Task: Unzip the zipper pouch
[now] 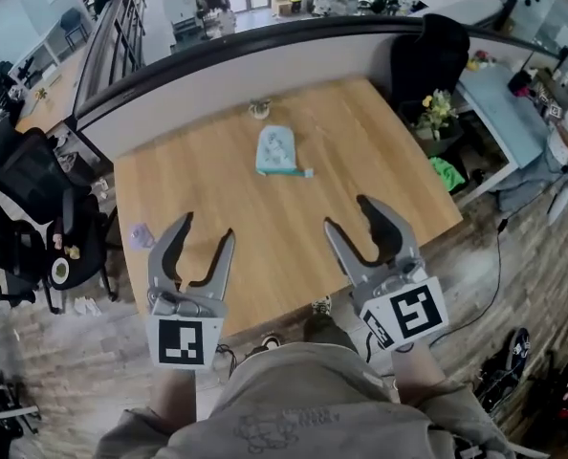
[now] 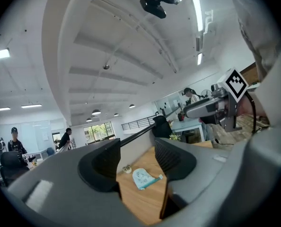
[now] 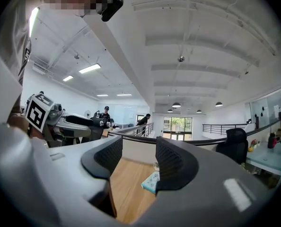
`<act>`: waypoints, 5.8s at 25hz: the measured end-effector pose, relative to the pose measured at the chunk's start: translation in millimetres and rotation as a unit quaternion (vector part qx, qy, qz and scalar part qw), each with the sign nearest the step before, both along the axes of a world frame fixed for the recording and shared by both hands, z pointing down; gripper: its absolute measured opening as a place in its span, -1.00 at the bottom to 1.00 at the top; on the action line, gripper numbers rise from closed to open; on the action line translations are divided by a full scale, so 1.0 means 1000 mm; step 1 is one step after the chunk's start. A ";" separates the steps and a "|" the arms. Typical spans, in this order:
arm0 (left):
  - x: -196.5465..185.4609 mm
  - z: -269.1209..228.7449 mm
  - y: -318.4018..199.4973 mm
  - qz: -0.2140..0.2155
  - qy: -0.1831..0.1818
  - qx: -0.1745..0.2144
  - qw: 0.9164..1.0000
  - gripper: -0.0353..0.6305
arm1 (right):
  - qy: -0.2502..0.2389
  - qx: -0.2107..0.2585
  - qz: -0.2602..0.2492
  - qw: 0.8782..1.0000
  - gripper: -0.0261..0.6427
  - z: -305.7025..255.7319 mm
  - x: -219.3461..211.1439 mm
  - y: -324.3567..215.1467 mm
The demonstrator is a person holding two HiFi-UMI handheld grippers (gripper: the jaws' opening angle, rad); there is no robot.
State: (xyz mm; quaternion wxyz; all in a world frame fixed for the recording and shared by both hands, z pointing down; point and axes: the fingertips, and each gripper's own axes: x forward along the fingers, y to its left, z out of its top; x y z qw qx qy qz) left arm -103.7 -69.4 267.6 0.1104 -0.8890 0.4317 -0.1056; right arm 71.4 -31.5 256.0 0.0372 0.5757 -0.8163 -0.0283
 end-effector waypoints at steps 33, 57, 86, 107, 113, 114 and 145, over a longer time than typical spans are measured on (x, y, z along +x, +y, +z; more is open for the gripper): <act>0.069 0.039 -0.108 -0.093 -0.013 -0.077 0.993 -0.31 | -0.045 -0.079 -0.126 0.988 -0.37 0.060 0.074 -0.149; 0.070 0.234 -0.281 0.074 -0.053 -0.187 0.978 -0.31 | -0.048 -0.220 -0.130 0.966 -0.39 0.223 0.017 -0.268; 0.101 0.439 -0.329 0.325 -0.214 -0.222 0.894 -0.53 | -0.033 -0.322 -0.138 0.936 -0.39 0.348 -0.004 -0.266; 0.126 0.400 -0.299 0.282 -0.149 -0.264 0.910 -0.77 | -0.045 -0.324 -0.115 0.938 -0.39 0.328 0.021 -0.259; 0.120 0.343 -0.286 0.222 -0.069 -0.288 0.929 -0.78 | -0.052 -0.300 -0.105 0.947 -0.39 0.287 0.031 -0.253; 0.118 0.331 -0.285 0.213 -0.056 -0.287 0.932 -0.78 | -0.053 -0.293 -0.102 0.949 -0.39 0.278 0.033 -0.252; 0.008 0.072 -0.092 0.019 0.129 -0.184 0.974 -0.78 | -0.076 -0.149 -0.228 0.959 -0.64 0.075 -0.023 -0.127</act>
